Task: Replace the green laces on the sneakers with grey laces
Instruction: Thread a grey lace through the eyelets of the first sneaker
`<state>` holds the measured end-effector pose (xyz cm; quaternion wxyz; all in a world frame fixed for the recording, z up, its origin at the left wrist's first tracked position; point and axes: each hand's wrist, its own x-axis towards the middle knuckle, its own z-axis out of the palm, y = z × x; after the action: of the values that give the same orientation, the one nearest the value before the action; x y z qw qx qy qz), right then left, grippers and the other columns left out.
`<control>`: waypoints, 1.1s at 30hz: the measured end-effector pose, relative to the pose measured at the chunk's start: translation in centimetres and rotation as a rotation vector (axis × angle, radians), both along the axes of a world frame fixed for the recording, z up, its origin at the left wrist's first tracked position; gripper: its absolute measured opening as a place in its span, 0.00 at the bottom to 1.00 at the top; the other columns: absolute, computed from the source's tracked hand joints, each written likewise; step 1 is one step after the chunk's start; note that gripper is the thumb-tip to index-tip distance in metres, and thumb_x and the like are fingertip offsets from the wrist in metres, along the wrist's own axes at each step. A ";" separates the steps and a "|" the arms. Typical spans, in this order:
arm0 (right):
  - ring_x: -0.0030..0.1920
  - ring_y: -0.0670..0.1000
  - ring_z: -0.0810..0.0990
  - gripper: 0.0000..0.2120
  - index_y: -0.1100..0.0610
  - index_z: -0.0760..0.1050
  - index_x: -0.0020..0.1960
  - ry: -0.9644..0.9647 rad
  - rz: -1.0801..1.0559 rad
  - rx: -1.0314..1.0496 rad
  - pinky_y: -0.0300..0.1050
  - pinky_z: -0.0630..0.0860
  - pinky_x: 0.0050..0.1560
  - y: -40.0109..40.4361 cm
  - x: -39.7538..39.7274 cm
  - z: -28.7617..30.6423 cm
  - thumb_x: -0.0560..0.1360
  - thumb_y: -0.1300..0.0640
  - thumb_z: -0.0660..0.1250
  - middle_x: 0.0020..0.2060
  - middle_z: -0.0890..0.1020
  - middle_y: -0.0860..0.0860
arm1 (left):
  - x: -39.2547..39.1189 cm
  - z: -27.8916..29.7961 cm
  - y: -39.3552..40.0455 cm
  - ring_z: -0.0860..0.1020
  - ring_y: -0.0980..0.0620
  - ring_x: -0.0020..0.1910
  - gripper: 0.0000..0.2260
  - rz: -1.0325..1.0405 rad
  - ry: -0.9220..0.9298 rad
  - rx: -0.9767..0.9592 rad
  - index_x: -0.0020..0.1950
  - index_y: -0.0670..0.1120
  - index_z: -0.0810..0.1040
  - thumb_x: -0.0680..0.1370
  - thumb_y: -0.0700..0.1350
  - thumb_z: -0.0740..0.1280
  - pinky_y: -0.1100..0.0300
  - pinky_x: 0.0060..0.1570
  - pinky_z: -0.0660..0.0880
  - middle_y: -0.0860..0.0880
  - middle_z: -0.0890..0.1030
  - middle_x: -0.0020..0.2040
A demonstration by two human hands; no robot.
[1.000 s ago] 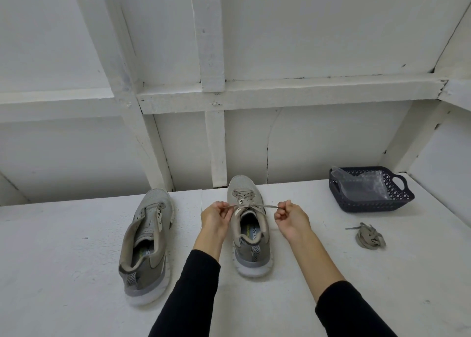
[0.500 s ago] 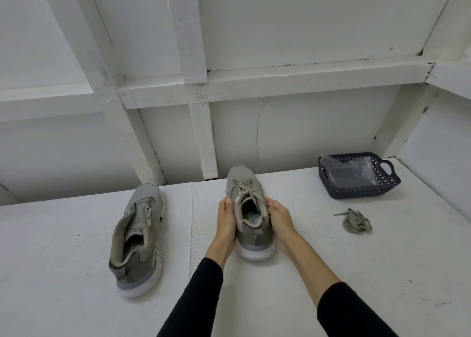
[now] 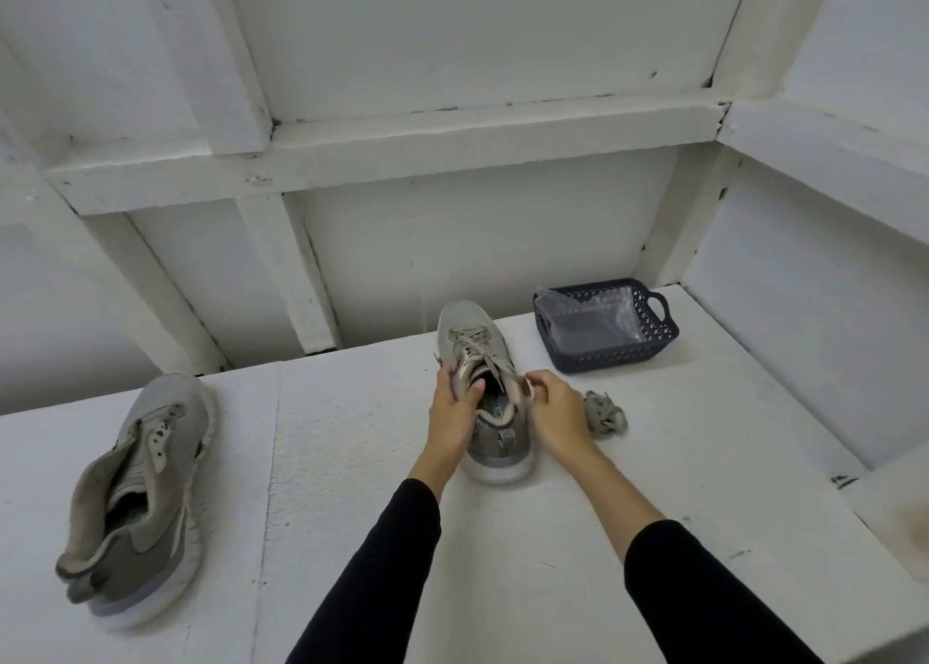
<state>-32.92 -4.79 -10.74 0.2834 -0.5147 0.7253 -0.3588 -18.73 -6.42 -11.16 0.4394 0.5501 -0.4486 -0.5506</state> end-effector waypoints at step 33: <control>0.54 0.62 0.75 0.13 0.62 0.81 0.52 0.860 0.237 -0.191 0.51 0.79 0.42 0.6 9.5 2.5 0.70 0.70 0.67 0.54 0.78 0.60 | 24.5 4.8 4.5 0.71 0.38 0.53 0.14 0.453 -1.603 0.143 0.55 0.40 0.70 0.71 0.37 0.66 0.47 0.50 0.71 0.38 0.71 0.55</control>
<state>-23.40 -4.17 -8.28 -0.0529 -0.7200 0.6770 -0.1428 5.81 -1.88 -6.34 0.0512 0.8785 -0.4679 0.0818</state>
